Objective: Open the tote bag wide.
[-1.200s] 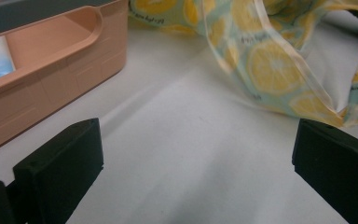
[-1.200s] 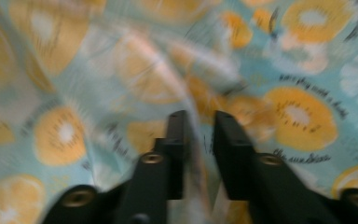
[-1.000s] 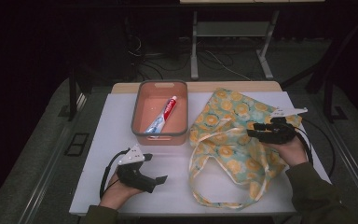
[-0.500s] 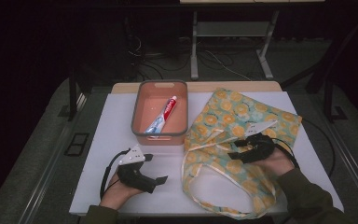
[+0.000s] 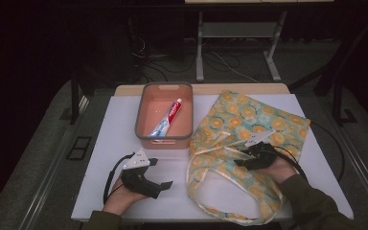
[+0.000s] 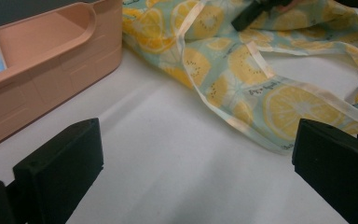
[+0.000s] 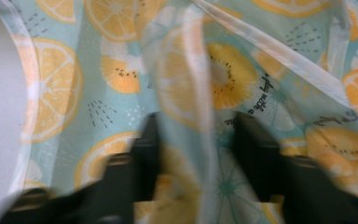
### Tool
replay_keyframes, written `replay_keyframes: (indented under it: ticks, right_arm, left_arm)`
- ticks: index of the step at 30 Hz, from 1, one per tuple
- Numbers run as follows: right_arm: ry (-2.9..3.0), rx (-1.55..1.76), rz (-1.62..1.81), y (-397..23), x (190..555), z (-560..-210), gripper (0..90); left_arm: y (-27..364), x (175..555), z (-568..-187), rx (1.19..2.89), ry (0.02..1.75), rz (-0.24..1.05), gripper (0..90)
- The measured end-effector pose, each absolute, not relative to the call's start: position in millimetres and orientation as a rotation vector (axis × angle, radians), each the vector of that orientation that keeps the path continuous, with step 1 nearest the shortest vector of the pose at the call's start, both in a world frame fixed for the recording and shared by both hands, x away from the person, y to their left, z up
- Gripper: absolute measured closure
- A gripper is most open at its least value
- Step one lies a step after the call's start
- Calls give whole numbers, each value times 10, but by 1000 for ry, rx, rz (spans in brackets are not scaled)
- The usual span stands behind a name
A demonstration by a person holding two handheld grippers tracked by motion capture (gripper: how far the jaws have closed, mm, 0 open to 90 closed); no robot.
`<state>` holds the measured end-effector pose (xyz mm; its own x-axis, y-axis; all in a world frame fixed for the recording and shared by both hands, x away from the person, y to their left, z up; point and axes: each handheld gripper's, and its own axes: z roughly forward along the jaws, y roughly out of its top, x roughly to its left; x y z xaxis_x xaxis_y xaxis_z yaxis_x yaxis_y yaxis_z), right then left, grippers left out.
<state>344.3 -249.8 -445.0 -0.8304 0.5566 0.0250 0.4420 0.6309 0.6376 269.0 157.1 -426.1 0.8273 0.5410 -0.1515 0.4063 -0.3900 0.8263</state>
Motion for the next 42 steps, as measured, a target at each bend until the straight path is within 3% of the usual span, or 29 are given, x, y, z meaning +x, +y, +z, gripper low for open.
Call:
replay_keyframes:
  ticks: [2, 6, 12, 26, 42]
  right_arm:
    - [2666, 839, 977, -2516, 3452, -4451, 793]
    - [2658, 851, 980, -2536, 3475, -4455, 892]
    - [2646, 859, 1051, -2584, 3490, -4391, 897]
    - [2457, 899, 1418, -2692, 3548, -3805, 899]
    - [2450, 1009, 1315, -2726, 3676, -3989, 898]
  left_arm:
    - [1570, 2687, -4260, 2032, 696, 175, 3]
    - [1573, 2685, -4258, 2031, 695, 177, 3]
    - [1577, 2687, -4252, 2028, 691, 173, 3]
    - [1594, 2698, -4208, 2026, 679, 187, 4]
    - [1582, 2760, -3959, 1989, 627, 205, 2]
